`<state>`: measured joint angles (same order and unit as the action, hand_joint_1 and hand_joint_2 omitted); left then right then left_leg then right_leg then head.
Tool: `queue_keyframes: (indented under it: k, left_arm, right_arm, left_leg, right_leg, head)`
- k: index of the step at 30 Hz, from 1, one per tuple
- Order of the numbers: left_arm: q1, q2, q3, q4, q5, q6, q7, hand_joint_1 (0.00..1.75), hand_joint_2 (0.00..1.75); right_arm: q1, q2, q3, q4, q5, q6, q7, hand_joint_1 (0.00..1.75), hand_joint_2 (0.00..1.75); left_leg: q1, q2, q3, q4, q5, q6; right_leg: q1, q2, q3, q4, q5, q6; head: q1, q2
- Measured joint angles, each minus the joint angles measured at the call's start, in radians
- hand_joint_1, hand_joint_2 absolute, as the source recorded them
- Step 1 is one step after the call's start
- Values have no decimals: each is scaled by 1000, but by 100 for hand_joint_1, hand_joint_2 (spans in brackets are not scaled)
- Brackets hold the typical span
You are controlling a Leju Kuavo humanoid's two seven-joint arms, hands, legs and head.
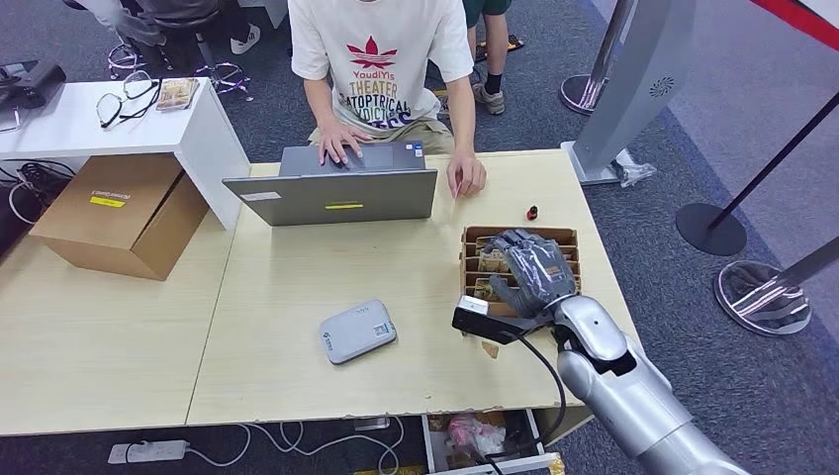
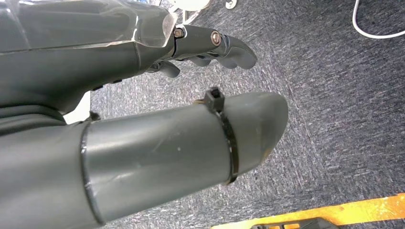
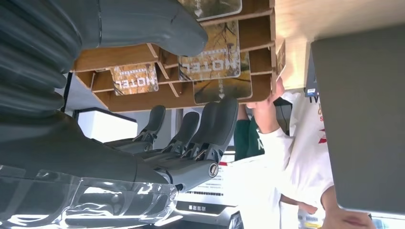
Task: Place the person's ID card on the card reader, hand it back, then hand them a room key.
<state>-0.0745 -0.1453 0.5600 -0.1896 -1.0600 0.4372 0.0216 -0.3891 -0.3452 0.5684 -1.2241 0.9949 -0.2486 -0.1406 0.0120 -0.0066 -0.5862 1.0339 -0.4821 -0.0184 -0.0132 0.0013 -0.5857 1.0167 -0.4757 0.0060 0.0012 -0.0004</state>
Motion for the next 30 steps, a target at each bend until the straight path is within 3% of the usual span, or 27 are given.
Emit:
queue_keyframes:
  k: [22, 30]
  left_arm:
    - [4, 0, 8, 0, 28, 2, -7, 0, 0]
    - [4, 0, 9, 0, 28, 3, -7, 0, 0]
  right_arm:
    - [6, 14, 39, 22, -1, 36, -13, 102, 175]
    - [3, 18, 51, 41, -3, 43, -17, 96, 175]
  left_leg:
    - [0, 0, 0, 0, 0, 0]
    - [0, 0, 0, 0, 0, 0]
  right_leg:
    - [0, 0, 0, 0, 0, 0]
    - [0, 0, 0, 0, 0, 0]
  head:
    - [0, 0]
    - [0, 0]
